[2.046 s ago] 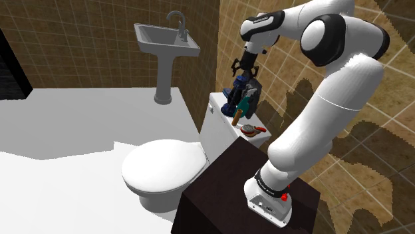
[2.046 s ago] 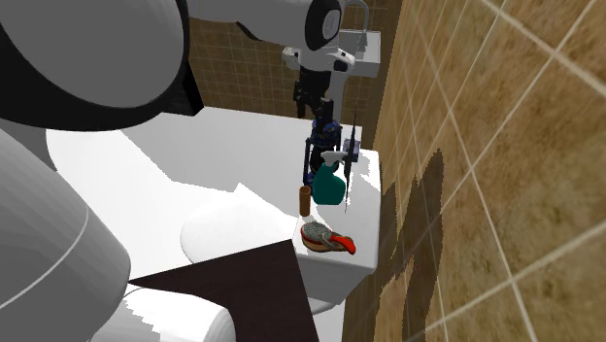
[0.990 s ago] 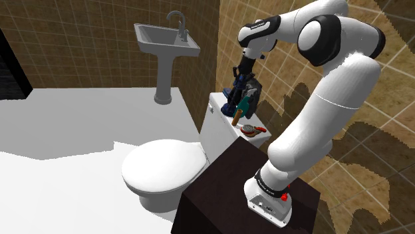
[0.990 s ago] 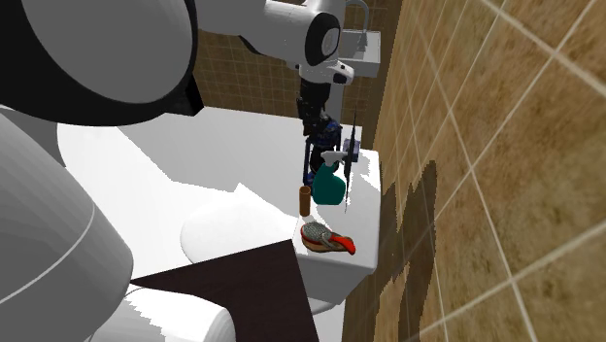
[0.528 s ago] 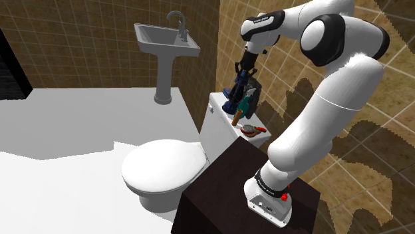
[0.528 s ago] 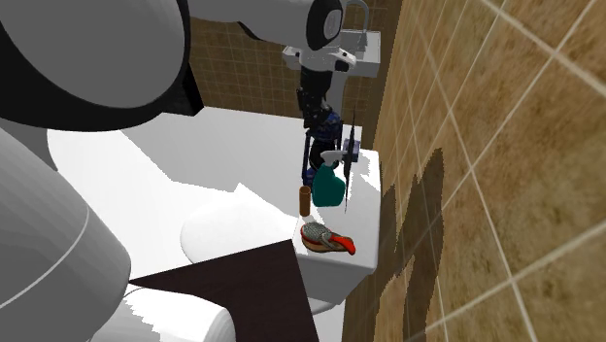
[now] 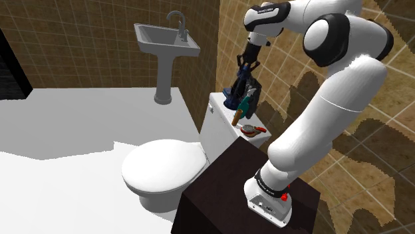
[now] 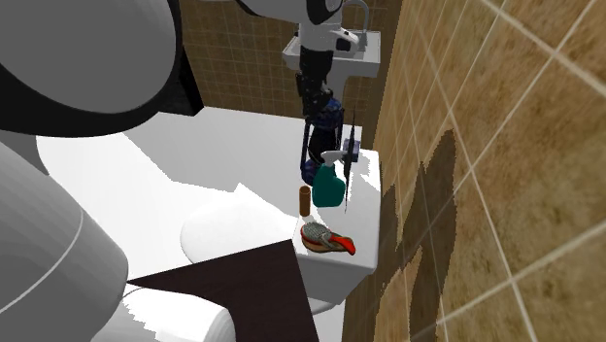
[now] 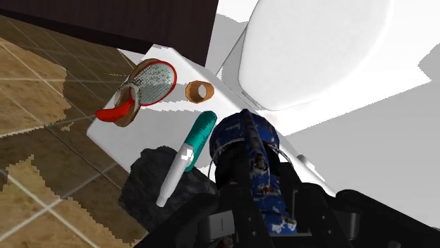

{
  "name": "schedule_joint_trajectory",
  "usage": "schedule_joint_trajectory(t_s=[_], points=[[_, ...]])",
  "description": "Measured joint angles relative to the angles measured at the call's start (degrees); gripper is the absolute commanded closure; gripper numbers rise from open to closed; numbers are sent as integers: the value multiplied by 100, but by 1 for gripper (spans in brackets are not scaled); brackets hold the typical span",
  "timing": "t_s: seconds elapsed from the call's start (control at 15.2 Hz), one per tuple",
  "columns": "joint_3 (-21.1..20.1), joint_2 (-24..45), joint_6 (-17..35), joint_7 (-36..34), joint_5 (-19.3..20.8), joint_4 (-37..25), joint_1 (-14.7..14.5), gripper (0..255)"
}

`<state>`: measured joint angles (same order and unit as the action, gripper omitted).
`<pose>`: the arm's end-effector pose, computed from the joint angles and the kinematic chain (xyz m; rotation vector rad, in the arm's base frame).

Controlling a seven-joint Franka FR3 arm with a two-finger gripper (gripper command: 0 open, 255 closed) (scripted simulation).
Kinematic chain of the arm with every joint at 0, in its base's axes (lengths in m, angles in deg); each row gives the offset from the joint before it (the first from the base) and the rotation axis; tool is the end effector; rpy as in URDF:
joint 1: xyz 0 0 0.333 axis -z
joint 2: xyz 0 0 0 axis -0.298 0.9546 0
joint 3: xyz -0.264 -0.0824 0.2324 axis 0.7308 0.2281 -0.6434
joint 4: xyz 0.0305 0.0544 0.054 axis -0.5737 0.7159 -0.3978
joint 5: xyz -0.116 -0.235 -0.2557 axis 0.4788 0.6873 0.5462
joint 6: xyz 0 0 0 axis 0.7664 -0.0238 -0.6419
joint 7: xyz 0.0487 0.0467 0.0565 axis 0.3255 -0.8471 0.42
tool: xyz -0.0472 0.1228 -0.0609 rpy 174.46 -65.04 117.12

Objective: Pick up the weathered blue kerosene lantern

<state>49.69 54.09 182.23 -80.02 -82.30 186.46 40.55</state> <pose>0.4152 -0.3520 0.4947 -2.4468 1.8829 0.1483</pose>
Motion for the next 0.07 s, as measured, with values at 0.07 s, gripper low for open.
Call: schedule_joint_trajectory(t_s=[0.07], points=[[4,1,-58,6,1,-59,5,255]])
